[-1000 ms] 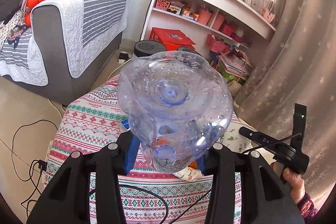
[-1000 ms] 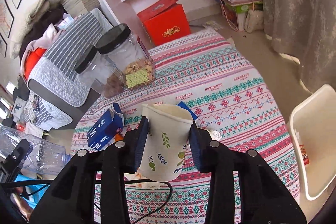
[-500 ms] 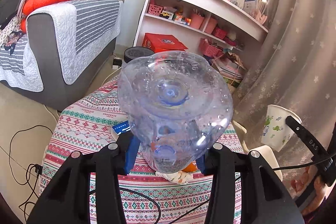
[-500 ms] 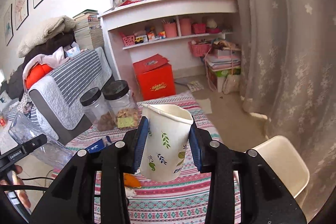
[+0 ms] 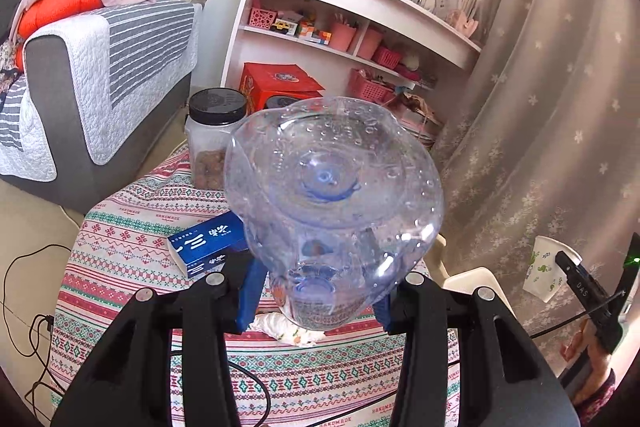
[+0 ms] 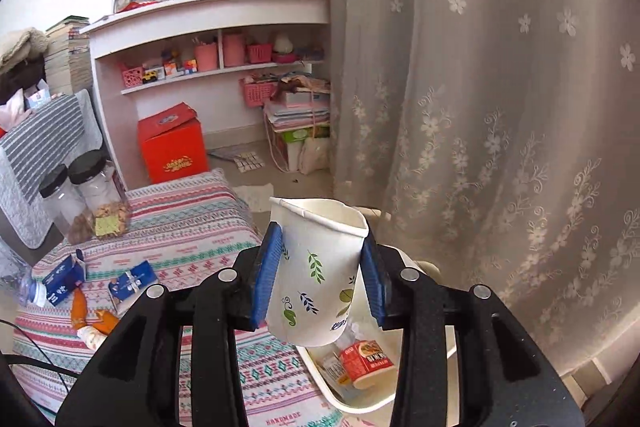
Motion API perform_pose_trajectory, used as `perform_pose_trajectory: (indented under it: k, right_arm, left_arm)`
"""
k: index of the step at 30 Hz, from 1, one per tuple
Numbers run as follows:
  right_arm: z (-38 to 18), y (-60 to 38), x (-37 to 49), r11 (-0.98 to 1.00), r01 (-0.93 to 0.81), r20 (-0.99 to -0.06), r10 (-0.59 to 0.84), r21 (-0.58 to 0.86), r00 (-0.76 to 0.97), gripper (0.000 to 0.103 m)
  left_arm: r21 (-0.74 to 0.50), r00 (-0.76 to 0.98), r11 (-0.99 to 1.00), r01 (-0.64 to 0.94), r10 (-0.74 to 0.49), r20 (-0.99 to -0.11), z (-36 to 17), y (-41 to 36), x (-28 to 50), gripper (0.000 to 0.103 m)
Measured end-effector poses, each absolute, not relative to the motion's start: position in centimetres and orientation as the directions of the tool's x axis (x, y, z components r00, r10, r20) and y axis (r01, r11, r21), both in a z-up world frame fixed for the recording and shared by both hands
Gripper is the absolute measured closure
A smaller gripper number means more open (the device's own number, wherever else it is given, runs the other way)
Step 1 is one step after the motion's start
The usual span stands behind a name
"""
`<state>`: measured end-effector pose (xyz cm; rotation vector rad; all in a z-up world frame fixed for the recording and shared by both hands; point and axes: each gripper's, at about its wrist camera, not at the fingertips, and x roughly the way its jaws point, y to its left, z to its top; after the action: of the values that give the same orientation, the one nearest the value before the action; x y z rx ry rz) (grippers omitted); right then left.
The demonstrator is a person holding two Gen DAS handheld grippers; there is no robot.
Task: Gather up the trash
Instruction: 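Carry the paper cup toward the bin with the right tool while the left holds the bottle, then open the right tool over the bin to drop the cup while the left drops the bottle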
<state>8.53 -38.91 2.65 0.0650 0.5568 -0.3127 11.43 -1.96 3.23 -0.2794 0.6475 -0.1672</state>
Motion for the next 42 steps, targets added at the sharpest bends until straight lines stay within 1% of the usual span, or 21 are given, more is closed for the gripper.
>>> perform_pose_trajectory:
  k: [2, 3, 4, 5, 6, 11, 13, 19, 23, 25, 28, 35, 37, 39, 41, 42]
  right_arm:
    - [2.0, -39.8, 8.5, 0.944, 0.33, -0.563, -0.286, -0.024, 0.775, 0.057]
    - [1.7, -40.1, 8.3, 0.94, 0.342, -0.573, -0.292, -0.022, 0.766, 0.05]
    - [1.6, -40.4, 8.2, 0.937, 0.348, -0.58, -0.297, -0.024, 0.759, 0.03]
    - [1.6, -40.7, 8.0, 0.933, 0.358, -0.577, -0.308, -0.028, 0.757, 0.021]
    - [1.8, -41.0, 7.5, 0.927, 0.374, -0.561, -0.324, -0.028, 0.761, 0.014]
    - [3.3, -42.8, 5.5, 0.918, 0.396, -0.514, -0.345, -0.011, 0.785, 0.011]
    - [3.8, -43.5, 4.6, 0.917, 0.398, -0.501, -0.346, -0.003, 0.793, 0.007]
    - [4.7, -45.4, 1.8, 0.894, 0.448, -0.456, -0.4, -0.005, 0.795, 0.007]
    - [5.3, -46.5, 0.8, 0.875, 0.484, -0.436, -0.432, 0.012, 0.79, 0.007]
    - [5.4, -47.0, 0.5, 0.864, 0.503, -0.432, -0.447, 0.015, 0.783, 0.007]
    - [5.2, -47.5, 0.6, 0.854, 0.52, -0.442, -0.463, 0.01, 0.768, 0.007]
    - [4.8, -47.7, 0.8, 0.844, 0.536, -0.463, -0.486, -0.027, 0.742, 0.007]
    - [4.6, -47.6, 1.1, 0.844, 0.536, -0.478, -0.483, -0.029, 0.734, 0.007]
    - [4.4, -47.3, 1.4, 0.848, 0.528, -0.488, -0.474, -0.03, 0.733, 0.007]
    - [4.3, -46.8, 1.6, 0.853, 0.521, -0.491, -0.47, -0.037, 0.734, 0.007]
    - [4.3, -46.6, 1.8, 0.855, 0.517, -0.493, -0.467, -0.039, 0.734, 0.007]
  left_arm:
    - [-0.297, 0.781, 0.951, 0.082, -0.247, -0.574, 3.3, -3.3, 11.7, 0.059]
    - [-0.293, 0.779, 0.952, 0.09, -0.251, -0.575, 3.5, -4.0, 11.8, 0.059]
    - [-0.297, 0.778, 0.95, 0.099, -0.26, -0.572, 3.7, -4.7, 11.9, 0.059]
    - [-0.306, 0.776, 0.946, 0.109, -0.273, -0.568, 4.0, -5.6, 12.1, 0.059]
    - [-0.315, 0.774, 0.941, 0.123, -0.289, -0.564, 4.4, -6.5, 12.4, 0.059]
    - [-0.313, 0.751, 0.923, 0.224, -0.368, -0.548, 6.9, -12.3, 13.8, 0.059]
    - [-0.316, 0.735, 0.911, 0.266, -0.404, -0.545, 7.7, -14.6, 14.6, 0.059]
    - [-0.318, 0.643, 0.862, 0.395, -0.506, -0.575, 9.2, -21.9, 17.4, 0.059]
    - [-0.319, 0.588, 0.838, 0.443, -0.54, -0.602, 8.7, -26.8, 18.6, 0.059]
    - [-0.341, 0.556, 0.822, 0.455, -0.562, -0.613, 8.1, -28.8, 19.0, 0.059]
    - [-0.359, 0.516, 0.805, 0.472, -0.582, -0.628, 7.1, -31.6, 19.3, 0.059]
    - [-0.333, 0.421, 0.774, 0.538, -0.589, -0.689, 5.0, -36.1, 19.9, 0.058]
    - [-0.31, 0.404, 0.781, 0.543, -0.566, -0.718, 4.3, -36.6, 20.1, 0.053]
    - [-0.313, 0.402, 0.78, 0.541, -0.567, -0.719, 4.3, -36.2, 19.9, 0.033]
    - [-0.331, 0.412, 0.778, 0.533, -0.581, -0.702, 4.6, -35.1, 19.7, 0.026]
    - [-0.335, 0.419, 0.782, 0.526, -0.581, -0.698, 4.8, -34.3, 19.6, 0.026]
